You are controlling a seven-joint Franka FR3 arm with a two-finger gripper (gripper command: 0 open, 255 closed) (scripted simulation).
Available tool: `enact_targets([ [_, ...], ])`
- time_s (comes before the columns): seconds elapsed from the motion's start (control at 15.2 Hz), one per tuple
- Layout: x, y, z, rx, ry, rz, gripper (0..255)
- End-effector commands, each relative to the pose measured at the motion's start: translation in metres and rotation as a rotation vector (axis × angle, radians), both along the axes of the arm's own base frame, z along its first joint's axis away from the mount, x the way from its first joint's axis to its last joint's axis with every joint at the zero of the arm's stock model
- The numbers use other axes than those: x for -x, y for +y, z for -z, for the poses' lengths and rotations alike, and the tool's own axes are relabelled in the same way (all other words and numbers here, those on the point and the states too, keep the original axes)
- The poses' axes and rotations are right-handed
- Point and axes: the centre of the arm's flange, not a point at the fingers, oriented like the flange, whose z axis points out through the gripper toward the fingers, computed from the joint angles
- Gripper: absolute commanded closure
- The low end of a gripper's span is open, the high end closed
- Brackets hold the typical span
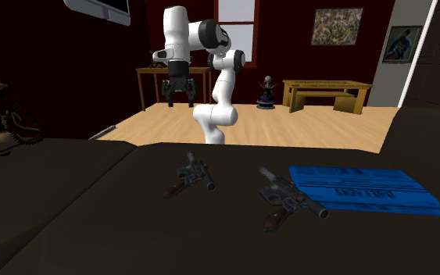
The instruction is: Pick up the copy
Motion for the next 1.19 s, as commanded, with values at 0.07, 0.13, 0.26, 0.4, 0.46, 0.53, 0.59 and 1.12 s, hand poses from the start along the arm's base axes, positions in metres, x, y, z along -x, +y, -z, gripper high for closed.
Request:
enact_targets([
  [0.07, -0.006, 0.011, 0.003, -0.001, 0.004, -0.007, 0],
  [0.13, -0.012, 0.023, 0.006, -0.001, 0.008, -0.013, 0],
  [0.26, -0.023, 0.046, 0.012, -0.002, 0.017, -0.027, 0],
  [0.4, -0.034, 0.069, 0.018, -0.004, 0.025, -0.04, 0],
  [0.46, -0.04, 0.081, 0.021, -0.004, 0.029, -0.047, 0],
  [0.53, -0.045, 0.093, 0.024, -0.005, 0.033, -0.054, 0],
  [0.59, -0.05, 0.105, 0.028, -0.006, 0.037, -0.061, 0],
  [1.12, -0.089, 0.2, 0.053, -0.01, 0.07, -0.114, 0],
])
